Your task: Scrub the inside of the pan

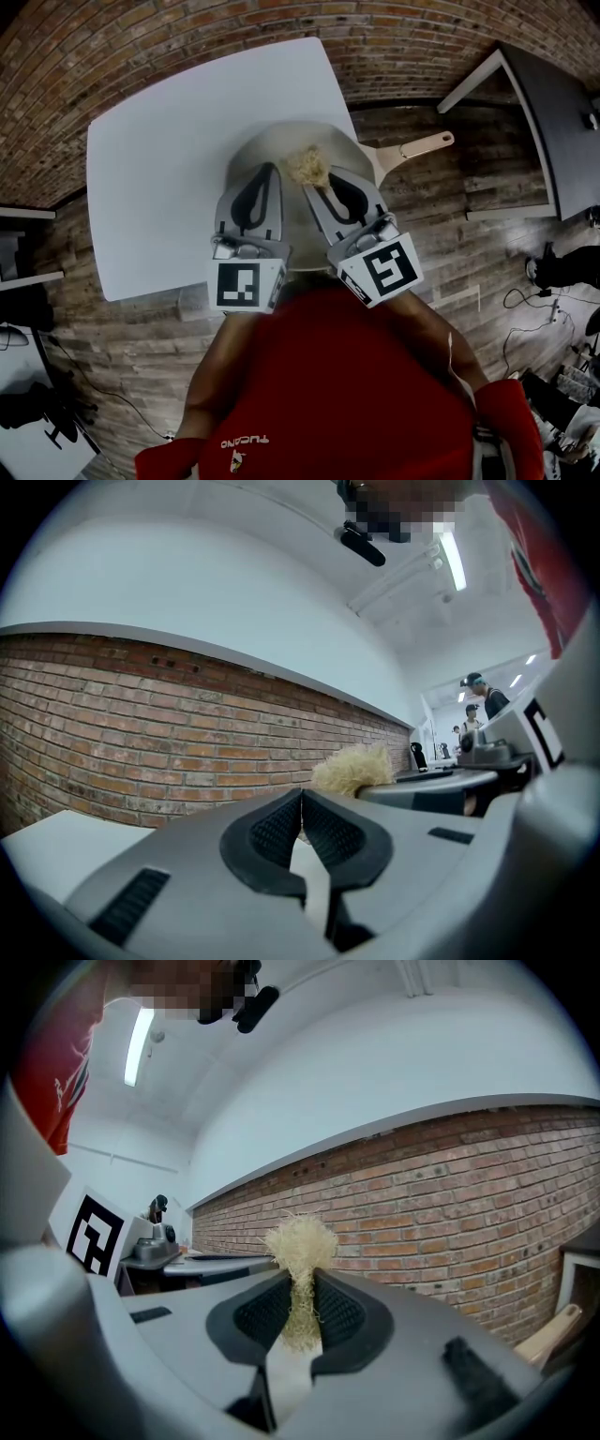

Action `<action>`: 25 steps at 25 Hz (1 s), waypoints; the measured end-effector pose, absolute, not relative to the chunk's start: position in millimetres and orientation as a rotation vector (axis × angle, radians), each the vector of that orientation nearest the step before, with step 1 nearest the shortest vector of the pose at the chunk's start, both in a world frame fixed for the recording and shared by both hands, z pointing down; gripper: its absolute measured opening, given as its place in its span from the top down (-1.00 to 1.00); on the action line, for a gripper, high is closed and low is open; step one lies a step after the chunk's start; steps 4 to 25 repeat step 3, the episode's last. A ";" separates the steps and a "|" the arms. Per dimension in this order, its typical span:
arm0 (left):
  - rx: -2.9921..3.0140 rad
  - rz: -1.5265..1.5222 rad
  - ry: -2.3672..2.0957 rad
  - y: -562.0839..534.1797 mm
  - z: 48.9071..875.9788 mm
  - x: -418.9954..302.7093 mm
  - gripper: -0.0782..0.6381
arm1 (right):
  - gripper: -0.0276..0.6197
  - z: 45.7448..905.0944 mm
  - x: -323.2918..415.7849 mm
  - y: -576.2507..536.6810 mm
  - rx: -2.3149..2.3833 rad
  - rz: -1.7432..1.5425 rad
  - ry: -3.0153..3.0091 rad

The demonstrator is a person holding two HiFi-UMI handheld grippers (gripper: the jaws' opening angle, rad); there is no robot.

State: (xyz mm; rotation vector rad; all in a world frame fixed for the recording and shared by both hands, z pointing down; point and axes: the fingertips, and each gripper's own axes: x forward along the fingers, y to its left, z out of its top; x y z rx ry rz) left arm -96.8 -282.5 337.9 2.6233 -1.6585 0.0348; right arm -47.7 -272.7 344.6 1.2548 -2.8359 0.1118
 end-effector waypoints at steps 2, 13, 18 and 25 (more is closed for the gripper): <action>2.613 0.025 -1.663 -282.7 337.1 -98.1 0.74 | 0.68 344.3 -48.5 -272.3 1.253 0.109 -2.833; 2.608 0.020 -1.666 -282.8 336.6 -98.6 0.74 | 0.68 344.2 -49.0 -272.1 1.252 0.108 -2.832; 2.608 0.020 -1.666 -282.8 336.6 -98.6 0.74 | 0.68 344.2 -49.0 -272.1 1.252 0.108 -2.832; 2.608 0.020 -1.666 -282.8 336.6 -98.6 0.74 | 0.68 344.2 -49.0 -272.1 1.252 0.108 -2.832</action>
